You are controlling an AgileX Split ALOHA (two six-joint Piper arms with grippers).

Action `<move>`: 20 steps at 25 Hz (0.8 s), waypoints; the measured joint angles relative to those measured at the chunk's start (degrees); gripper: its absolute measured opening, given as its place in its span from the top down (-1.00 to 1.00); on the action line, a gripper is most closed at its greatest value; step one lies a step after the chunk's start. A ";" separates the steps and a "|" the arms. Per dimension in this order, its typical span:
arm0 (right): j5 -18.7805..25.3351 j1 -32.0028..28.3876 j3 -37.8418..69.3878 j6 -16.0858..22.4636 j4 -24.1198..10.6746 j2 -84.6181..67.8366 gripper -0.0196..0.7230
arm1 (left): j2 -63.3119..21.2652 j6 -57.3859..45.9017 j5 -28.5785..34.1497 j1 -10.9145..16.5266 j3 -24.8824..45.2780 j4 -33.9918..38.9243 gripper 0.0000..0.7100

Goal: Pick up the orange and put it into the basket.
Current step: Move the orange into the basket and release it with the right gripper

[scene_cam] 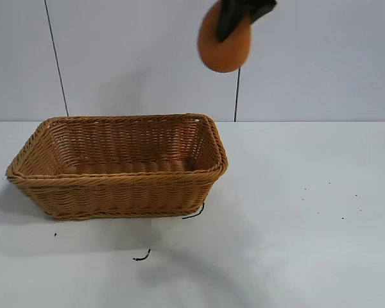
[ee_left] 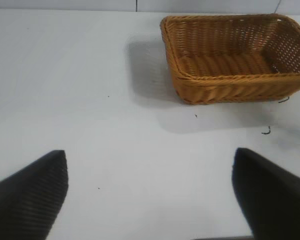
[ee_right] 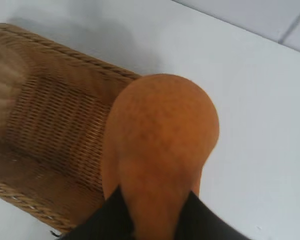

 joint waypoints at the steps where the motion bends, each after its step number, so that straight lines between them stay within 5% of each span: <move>1: -1.17 0.63 0.00 0.06 0.00 1.52 0.75 | 0.00 0.00 0.00 0.00 0.00 0.00 -0.80; 6: -5.87 2.46 0.00 0.29 0.09 9.95 0.75 | 0.00 0.00 -0.12 0.00 0.00 0.00 -0.80; 12: -6.29 2.51 0.00 0.29 0.39 13.99 0.66 | 0.00 0.00 -0.06 0.00 0.00 0.00 -0.80; 14: -6.30 2.51 0.00 0.34 0.50 13.95 0.38 | 0.00 0.00 -0.06 0.00 0.00 0.00 -0.80; 18: -4.47 2.51 -1.16 0.40 0.51 13.57 -0.61 | 0.00 0.00 -0.06 0.00 0.00 0.00 -0.80; 20: -1.10 2.51 -3.97 0.40 0.29 13.56 -0.80 | 0.00 0.00 -0.06 0.00 0.00 0.00 -0.80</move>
